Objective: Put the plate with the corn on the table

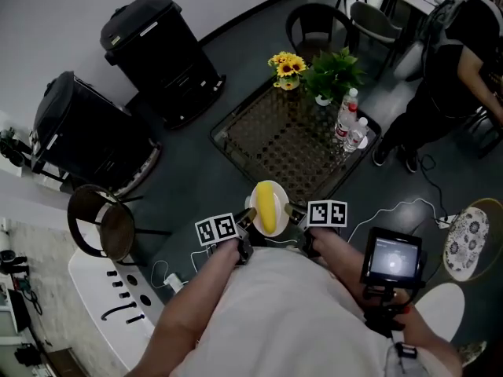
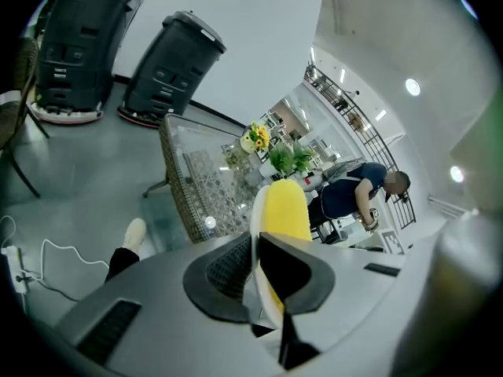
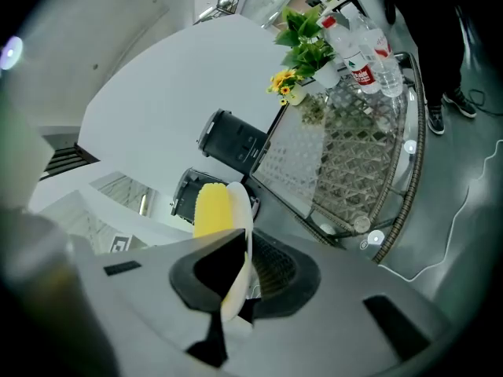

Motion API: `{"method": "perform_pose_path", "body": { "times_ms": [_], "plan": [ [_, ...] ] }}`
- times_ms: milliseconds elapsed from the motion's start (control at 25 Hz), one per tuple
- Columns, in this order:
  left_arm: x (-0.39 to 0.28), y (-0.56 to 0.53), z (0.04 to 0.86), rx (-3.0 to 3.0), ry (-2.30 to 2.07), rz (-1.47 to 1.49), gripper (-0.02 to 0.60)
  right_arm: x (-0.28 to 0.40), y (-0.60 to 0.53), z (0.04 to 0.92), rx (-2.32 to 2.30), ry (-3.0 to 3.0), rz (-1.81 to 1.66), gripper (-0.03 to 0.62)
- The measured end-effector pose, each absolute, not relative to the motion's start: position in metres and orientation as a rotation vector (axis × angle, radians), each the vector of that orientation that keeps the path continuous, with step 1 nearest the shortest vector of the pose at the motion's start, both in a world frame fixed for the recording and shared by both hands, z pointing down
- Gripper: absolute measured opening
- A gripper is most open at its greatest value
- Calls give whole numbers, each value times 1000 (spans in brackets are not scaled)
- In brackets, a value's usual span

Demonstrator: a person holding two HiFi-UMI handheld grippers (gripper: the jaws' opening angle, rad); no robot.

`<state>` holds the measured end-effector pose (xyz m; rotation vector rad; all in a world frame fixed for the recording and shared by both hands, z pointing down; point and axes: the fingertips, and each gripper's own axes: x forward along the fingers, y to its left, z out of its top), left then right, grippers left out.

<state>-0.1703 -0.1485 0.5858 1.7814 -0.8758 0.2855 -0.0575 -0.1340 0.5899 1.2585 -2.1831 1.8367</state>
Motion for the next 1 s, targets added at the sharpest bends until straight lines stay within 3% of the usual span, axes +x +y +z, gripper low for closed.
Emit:
{"method": "perform_pose_path", "body": {
  "times_ms": [1000],
  "plan": [
    [-174, -293, 616, 1839, -692, 441, 37, -67, -258, 622, 1442, -2043, 1931, 34]
  ]
}}
